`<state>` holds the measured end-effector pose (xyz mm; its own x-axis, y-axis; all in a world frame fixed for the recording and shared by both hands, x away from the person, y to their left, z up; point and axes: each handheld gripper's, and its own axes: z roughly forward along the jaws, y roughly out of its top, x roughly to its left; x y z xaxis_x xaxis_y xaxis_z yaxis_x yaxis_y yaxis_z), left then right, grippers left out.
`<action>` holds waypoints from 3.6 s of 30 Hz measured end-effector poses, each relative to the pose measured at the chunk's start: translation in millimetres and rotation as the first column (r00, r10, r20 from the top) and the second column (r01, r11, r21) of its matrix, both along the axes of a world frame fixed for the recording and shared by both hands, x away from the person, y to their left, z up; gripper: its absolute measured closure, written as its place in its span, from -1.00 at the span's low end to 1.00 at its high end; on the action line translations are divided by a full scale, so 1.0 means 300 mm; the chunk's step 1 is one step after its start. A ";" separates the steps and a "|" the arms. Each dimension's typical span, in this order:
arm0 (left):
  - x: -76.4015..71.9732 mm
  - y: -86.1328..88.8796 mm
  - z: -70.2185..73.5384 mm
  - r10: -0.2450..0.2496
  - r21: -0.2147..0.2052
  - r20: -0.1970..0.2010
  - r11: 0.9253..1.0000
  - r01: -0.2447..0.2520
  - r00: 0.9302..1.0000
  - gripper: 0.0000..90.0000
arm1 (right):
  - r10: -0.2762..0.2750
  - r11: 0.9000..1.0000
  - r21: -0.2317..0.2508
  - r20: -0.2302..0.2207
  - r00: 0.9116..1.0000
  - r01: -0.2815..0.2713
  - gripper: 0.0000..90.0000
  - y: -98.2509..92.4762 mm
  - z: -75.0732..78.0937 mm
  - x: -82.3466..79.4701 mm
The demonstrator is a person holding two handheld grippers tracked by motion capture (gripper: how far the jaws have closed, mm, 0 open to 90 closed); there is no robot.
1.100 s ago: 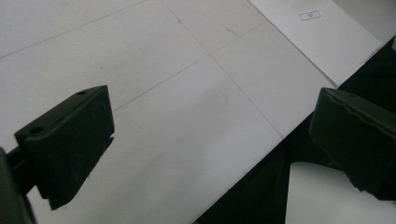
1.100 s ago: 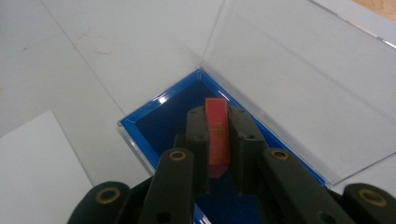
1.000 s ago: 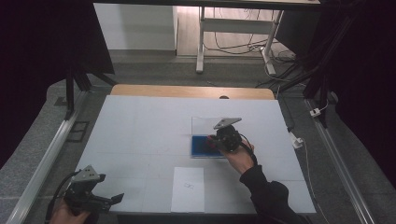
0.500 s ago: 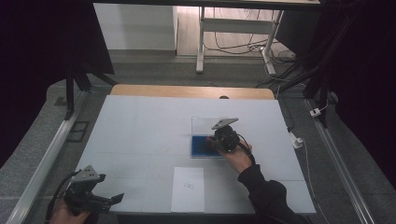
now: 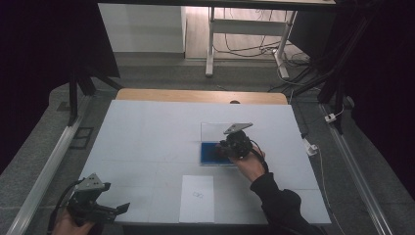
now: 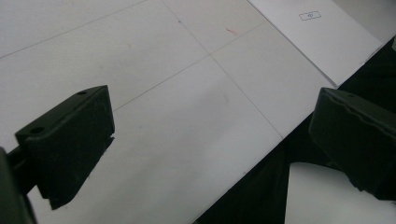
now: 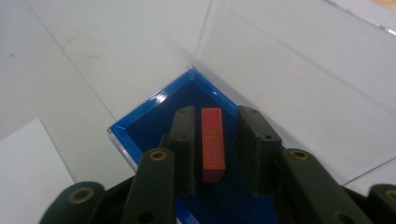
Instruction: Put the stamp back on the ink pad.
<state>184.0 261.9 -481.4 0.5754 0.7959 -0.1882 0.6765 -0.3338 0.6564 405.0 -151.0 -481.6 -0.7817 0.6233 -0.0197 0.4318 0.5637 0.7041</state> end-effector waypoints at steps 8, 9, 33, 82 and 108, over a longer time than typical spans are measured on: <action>0.000 0.000 0.000 0.000 0.000 0.000 1.000 0.000 1.000 -0.98 | -0.013 0.999 0.033 0.004 1.000 0.012 0.10 -0.019 0.015 -0.009; 0.000 0.000 0.000 0.000 0.000 0.000 1.000 0.000 1.000 -0.98 | -0.015 0.999 0.036 -0.002 1.000 0.015 0.06 -0.021 0.015 -0.010; -0.003 0.001 0.002 0.001 -0.002 0.002 1.000 -0.001 1.000 -0.99 | -0.021 0.995 0.101 -0.021 1.000 0.023 -0.90 -0.063 0.054 -0.111; -0.001 0.002 0.001 0.010 -0.006 0.000 1.000 -0.010 1.000 -0.99 | -0.079 0.994 0.083 0.022 0.997 0.077 -1.00 -0.287 0.110 -0.382; 0.000 0.003 0.002 0.012 -0.006 -0.001 1.000 -0.012 1.000 -0.99 | -0.263 0.961 0.089 0.002 0.965 0.262 -1.00 -0.506 0.107 -0.526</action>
<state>184.1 262.9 -480.9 0.5658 0.8015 -0.1938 0.6810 -0.3216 0.6579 247.1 -302.9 -449.5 -0.5902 0.8065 0.0346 0.5467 0.3679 0.7522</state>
